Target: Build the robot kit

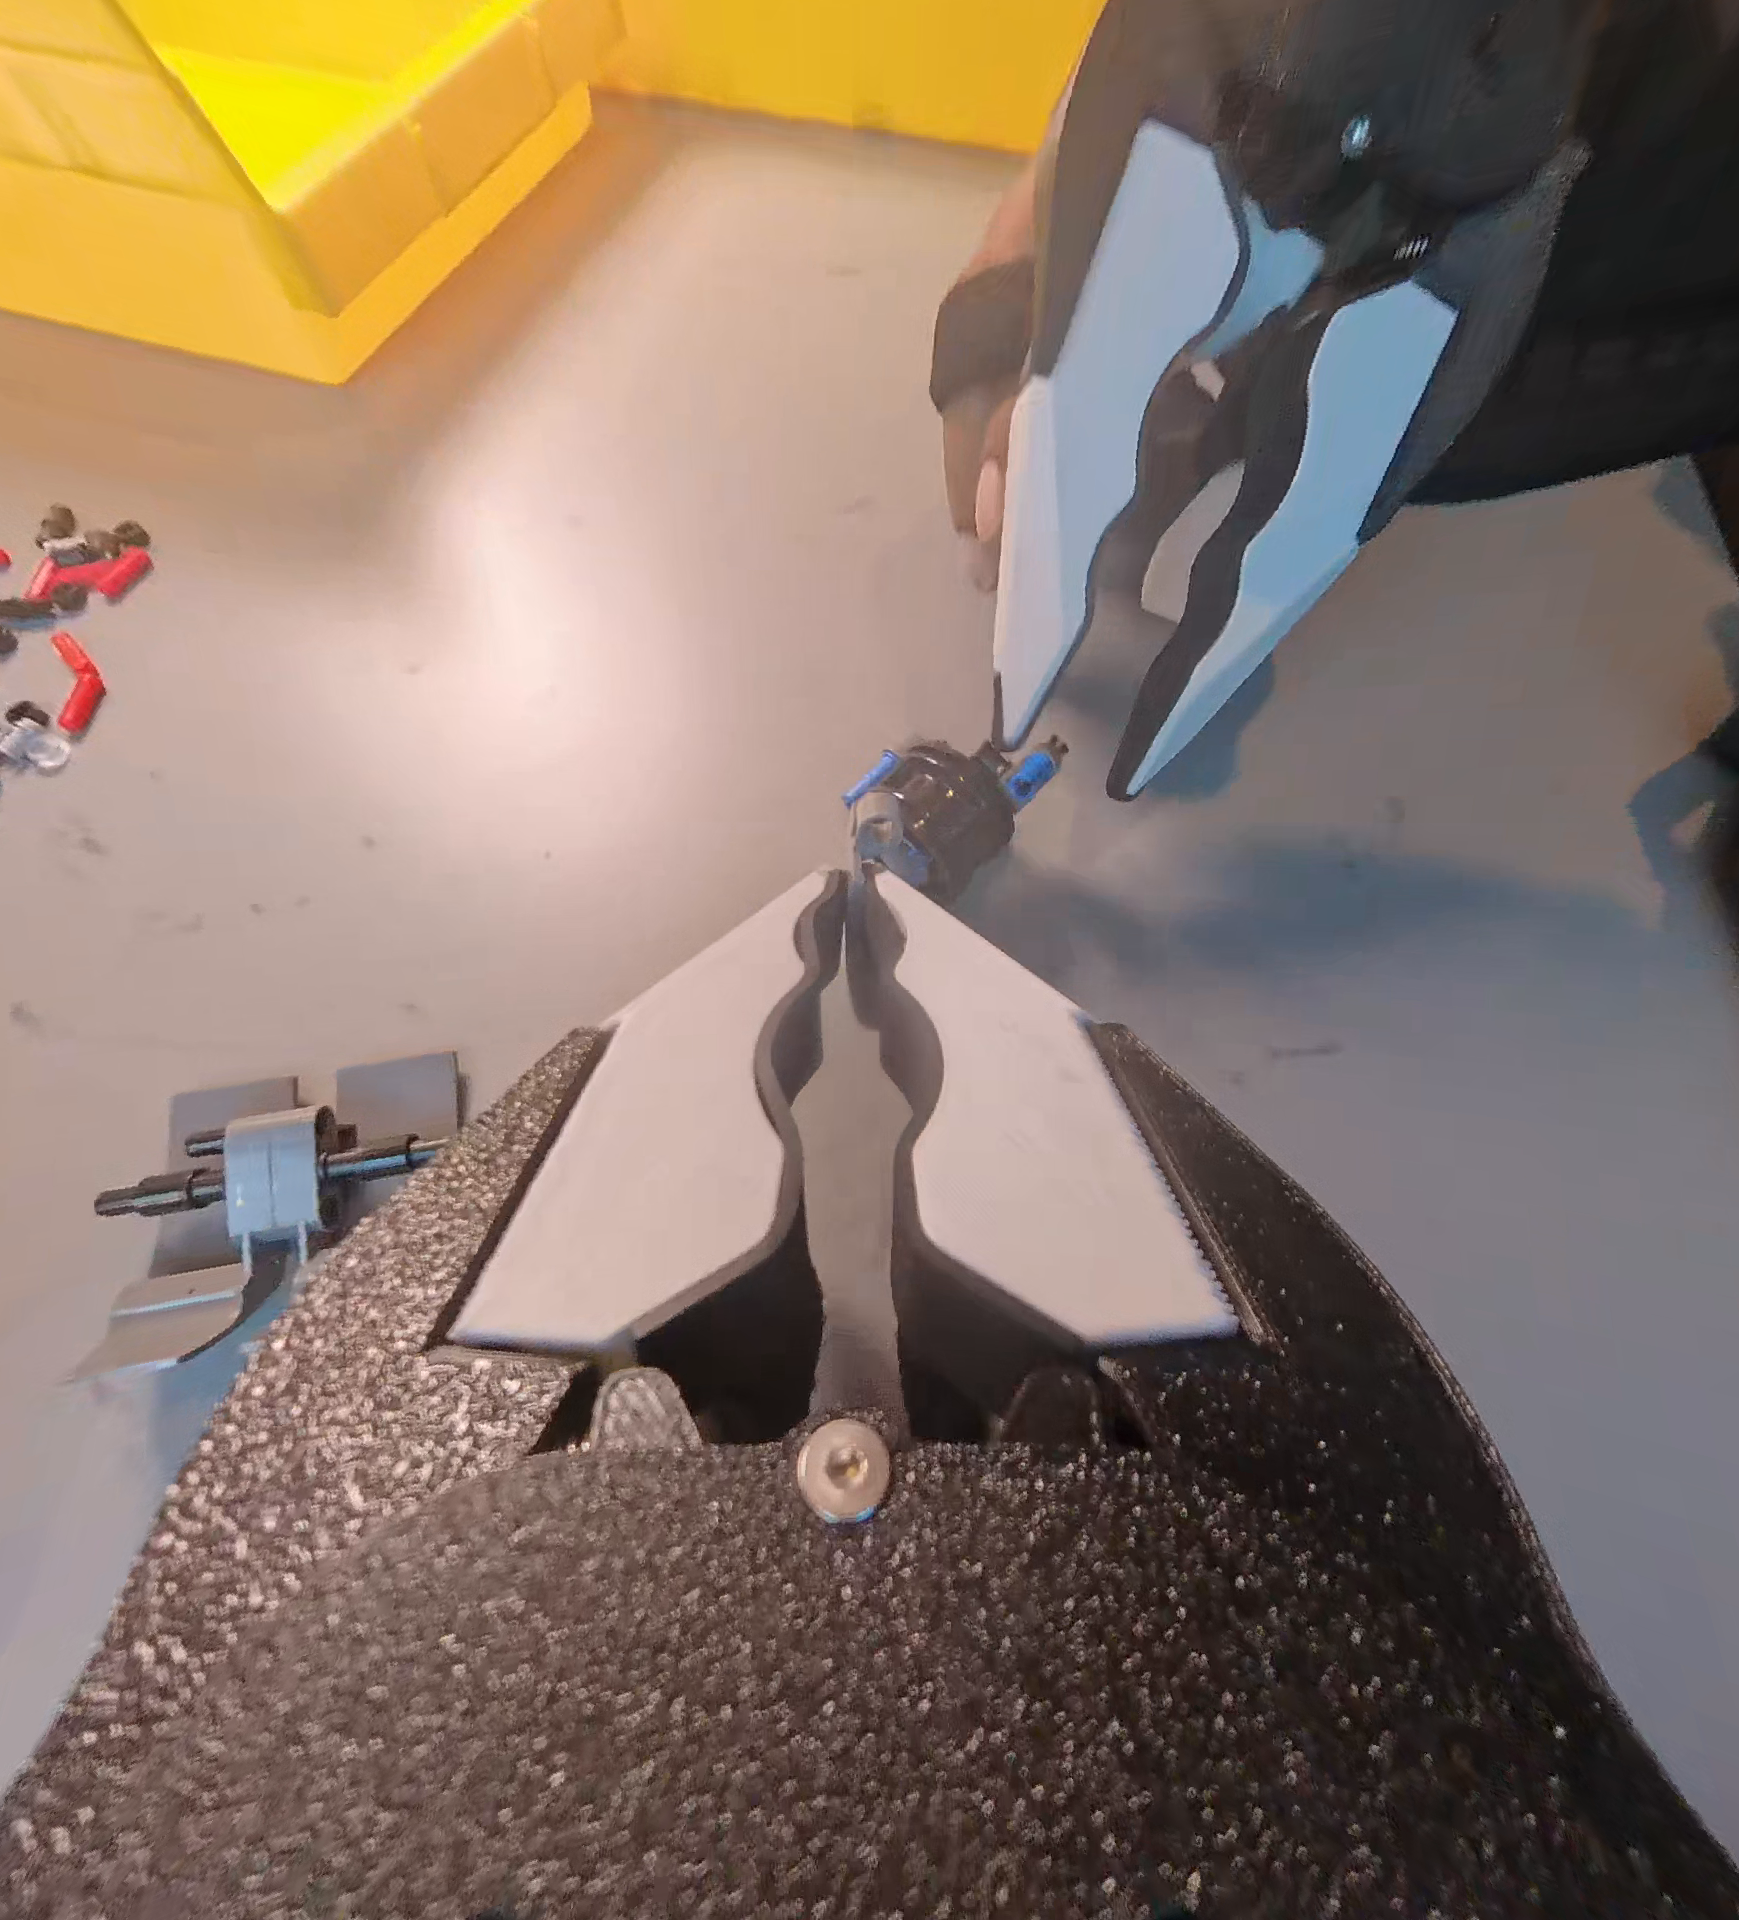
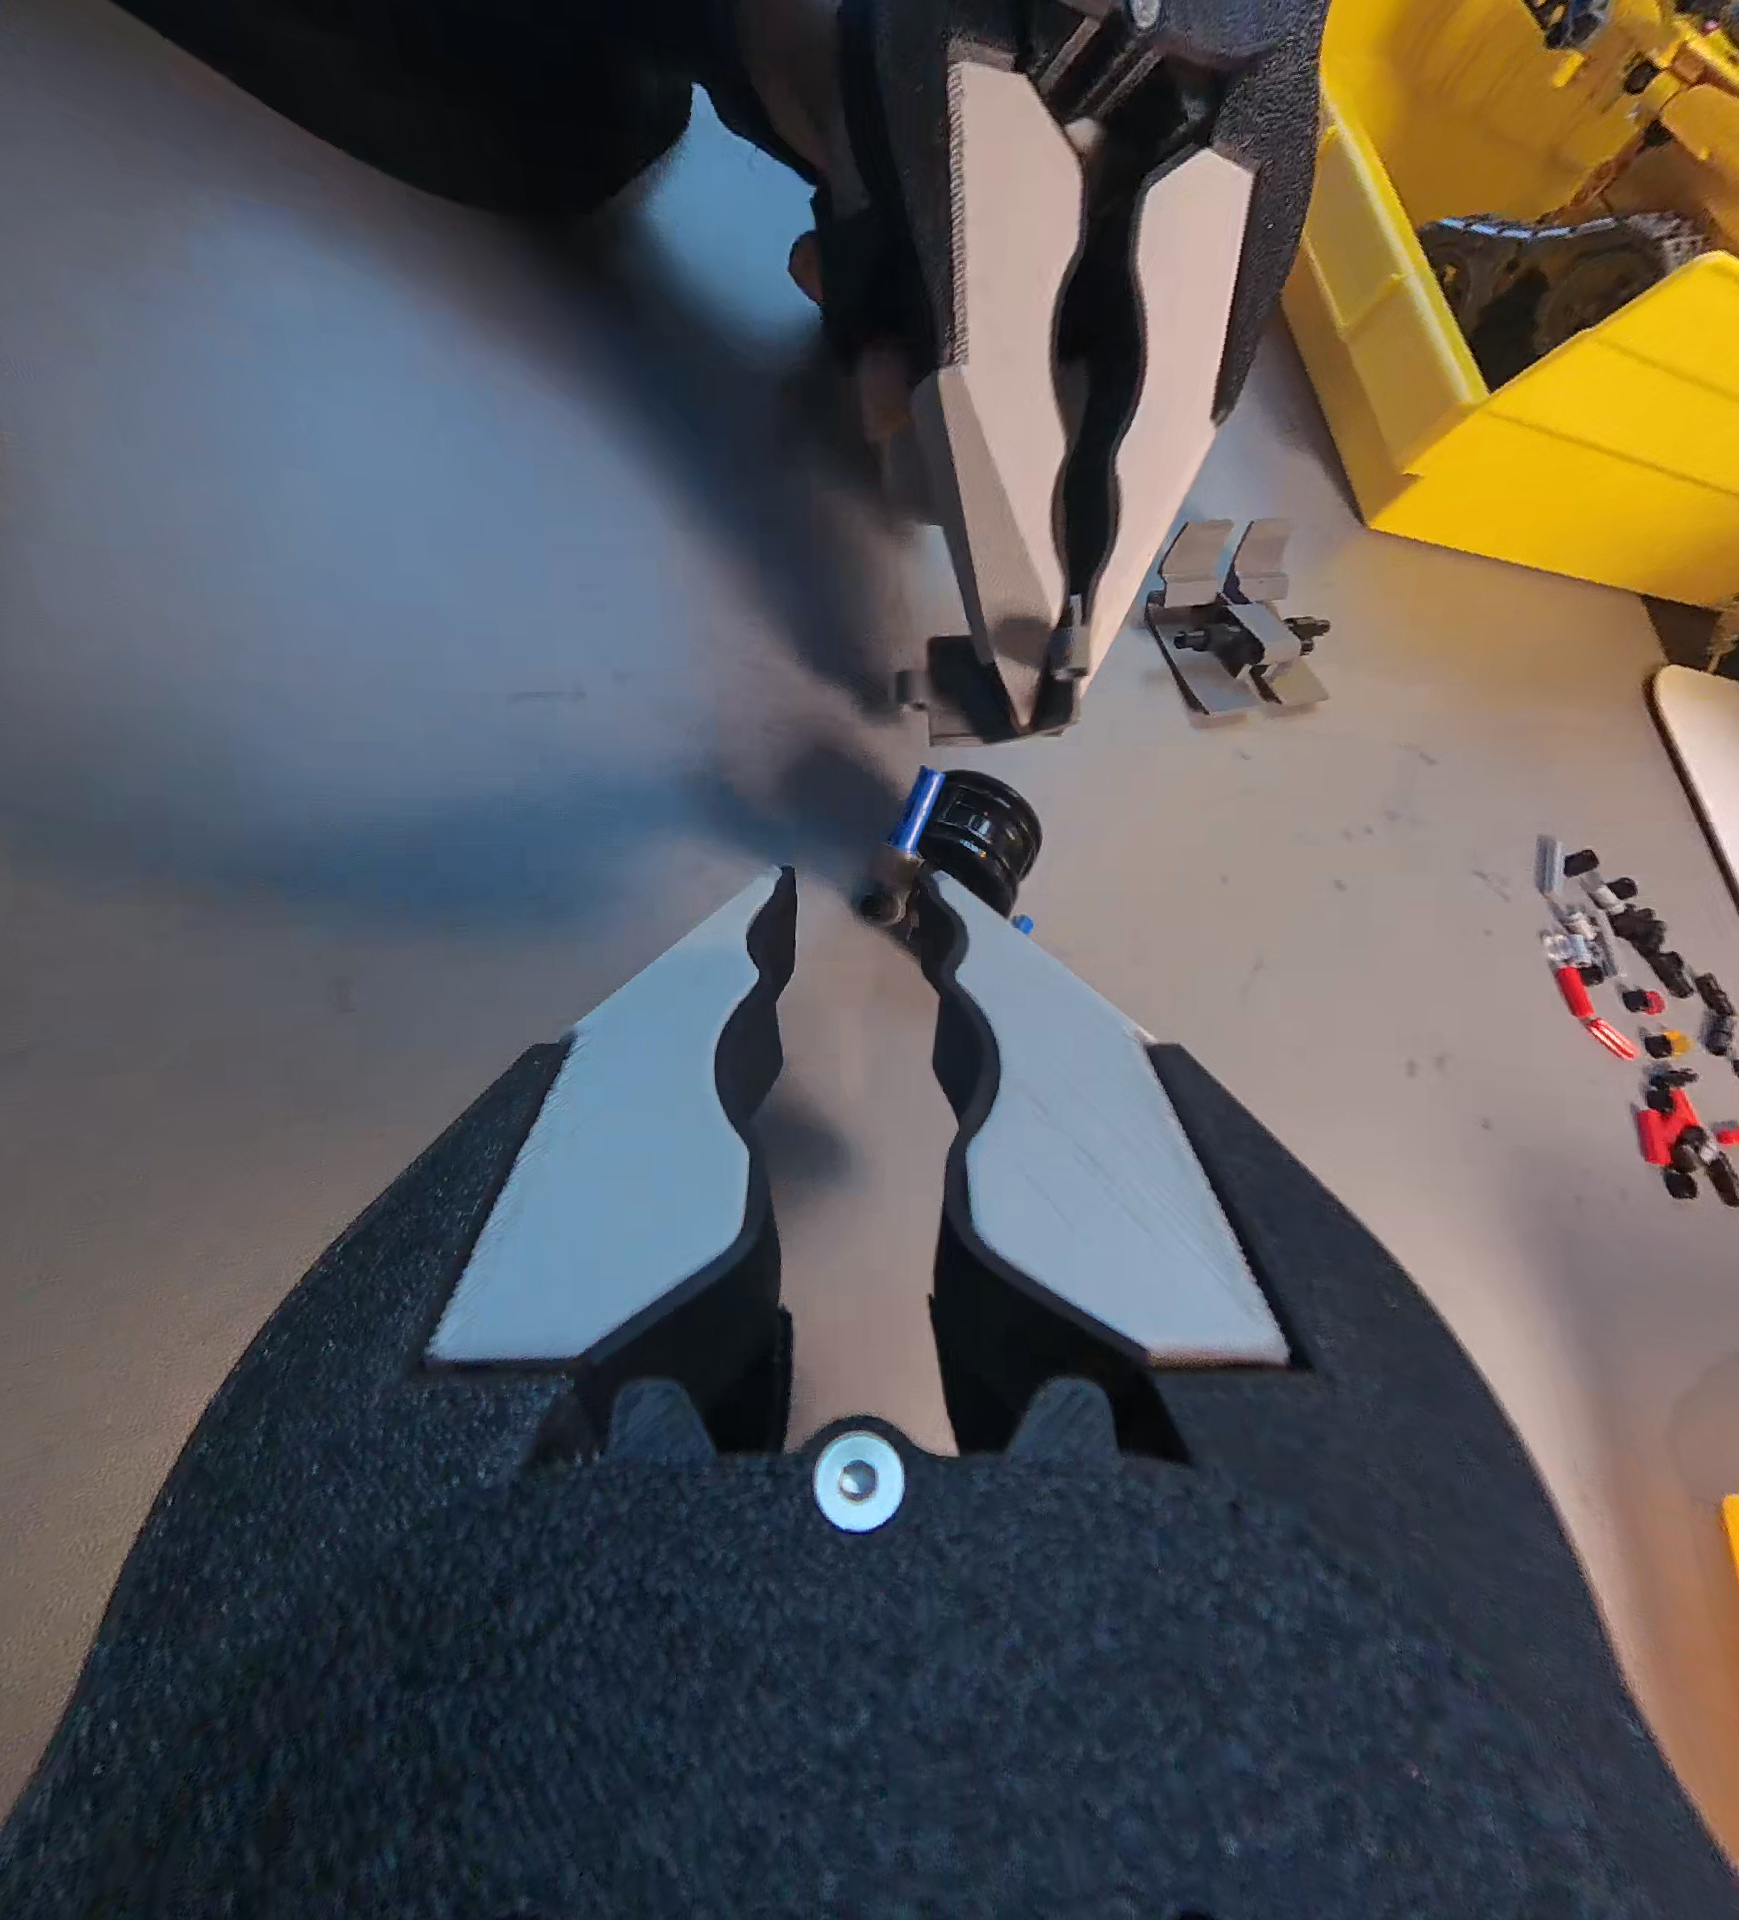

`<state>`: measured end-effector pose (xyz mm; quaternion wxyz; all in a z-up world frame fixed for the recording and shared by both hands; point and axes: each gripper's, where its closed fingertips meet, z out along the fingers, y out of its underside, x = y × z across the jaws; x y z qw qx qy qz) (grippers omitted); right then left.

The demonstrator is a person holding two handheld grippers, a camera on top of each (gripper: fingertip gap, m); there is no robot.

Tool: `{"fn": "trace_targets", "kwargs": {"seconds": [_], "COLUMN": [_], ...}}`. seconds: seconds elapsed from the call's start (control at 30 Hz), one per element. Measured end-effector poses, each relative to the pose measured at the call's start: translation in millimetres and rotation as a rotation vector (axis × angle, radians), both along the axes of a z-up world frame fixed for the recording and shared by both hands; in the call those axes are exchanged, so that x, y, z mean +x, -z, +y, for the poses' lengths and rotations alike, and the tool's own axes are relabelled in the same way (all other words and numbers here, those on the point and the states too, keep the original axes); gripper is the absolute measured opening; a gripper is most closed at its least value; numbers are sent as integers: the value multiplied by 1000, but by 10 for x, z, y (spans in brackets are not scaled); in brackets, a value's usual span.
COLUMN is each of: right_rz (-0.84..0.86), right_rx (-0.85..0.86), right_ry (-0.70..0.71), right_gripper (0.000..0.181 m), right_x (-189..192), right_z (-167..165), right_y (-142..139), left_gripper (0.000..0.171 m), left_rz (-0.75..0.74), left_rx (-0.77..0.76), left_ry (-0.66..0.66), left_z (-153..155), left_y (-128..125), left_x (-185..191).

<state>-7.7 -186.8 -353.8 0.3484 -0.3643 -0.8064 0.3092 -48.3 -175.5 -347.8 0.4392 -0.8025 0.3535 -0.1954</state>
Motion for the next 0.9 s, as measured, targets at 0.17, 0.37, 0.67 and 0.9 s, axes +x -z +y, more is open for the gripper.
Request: {"fn": "trace_targets", "kwargs": {"seconds": [0.17, 0.37, 0.67, 0.9], "right_rz": [10, 19, -232, -316], "right_rx": [6, 30, -246, -482], "right_ry": [75, 105, -112, -167], "right_gripper": [20, 5, 4, 5], "right_x": [-50, -75, 135, 138], "right_z": [150, 276, -31, -155], "right_y": [24, 15, -85, -92], "left_gripper": [2, 2, 1, 1], "left_rz": [86, 101, -2, -18], "left_rx": [-6, 11, 52, 49], "left_ry": [21, 45, 73, 159], "left_z": [44, 16, -73, -204], "left_y": [113, 111, -94, -116], "left_x": [114, 178, 158, 358]}}
